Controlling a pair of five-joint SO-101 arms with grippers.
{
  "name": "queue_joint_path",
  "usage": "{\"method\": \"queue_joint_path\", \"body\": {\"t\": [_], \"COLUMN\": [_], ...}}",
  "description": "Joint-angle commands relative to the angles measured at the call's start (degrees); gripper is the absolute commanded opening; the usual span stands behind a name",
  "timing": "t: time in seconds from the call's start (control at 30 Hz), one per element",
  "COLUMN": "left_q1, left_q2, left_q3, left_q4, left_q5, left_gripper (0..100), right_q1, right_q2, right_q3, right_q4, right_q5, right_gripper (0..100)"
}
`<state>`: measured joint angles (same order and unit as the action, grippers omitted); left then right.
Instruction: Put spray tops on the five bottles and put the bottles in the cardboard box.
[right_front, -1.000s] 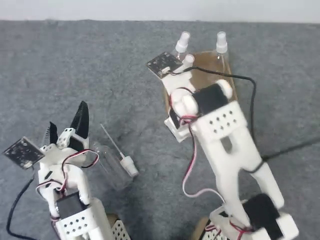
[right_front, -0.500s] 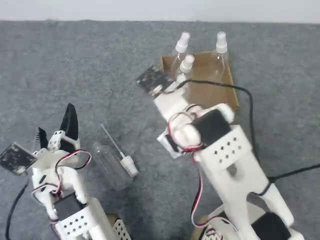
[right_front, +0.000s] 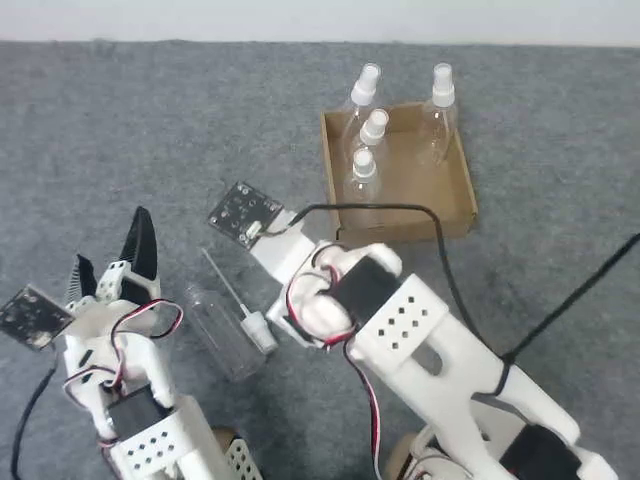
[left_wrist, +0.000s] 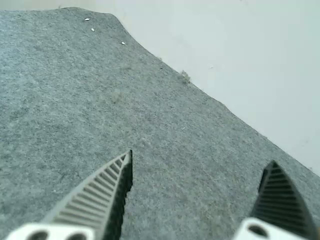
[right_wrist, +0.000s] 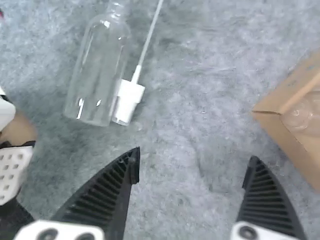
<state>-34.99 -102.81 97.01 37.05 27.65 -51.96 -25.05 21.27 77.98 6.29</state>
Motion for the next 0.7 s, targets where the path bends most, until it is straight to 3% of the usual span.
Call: {"method": "queue_joint_path", "body": {"t": [0.0, 0.17, 0.43, 0.67], "left_q1": [-0.1, -0.4, -6.7, -7.7], "left_q2": [0.4, 0.4, 0.3, 0.3], "left_q3": [-0.5, -0.5, -0.5, -0.5], "left_q4": [-0.5, -0.8, -2.6, -3.2], "left_q5": [-0.2, -0.2, 0.1, 3.1], "left_gripper": [38, 38, 38, 38], "right_q1": [-0.6, -0.7, -7.8, -10.8], "right_q2": [-2.9, -2.5, -2.2, -2.8], "right_q3": [0.5, 0.7, 1.0, 9.2], "right_q4": [-3.4, -5.1, -9.0, -20.1], "right_q5": [-1.8, -1.9, -6.1, -6.3], "right_gripper": [27.9, 27.9, 27.9, 27.9]}}
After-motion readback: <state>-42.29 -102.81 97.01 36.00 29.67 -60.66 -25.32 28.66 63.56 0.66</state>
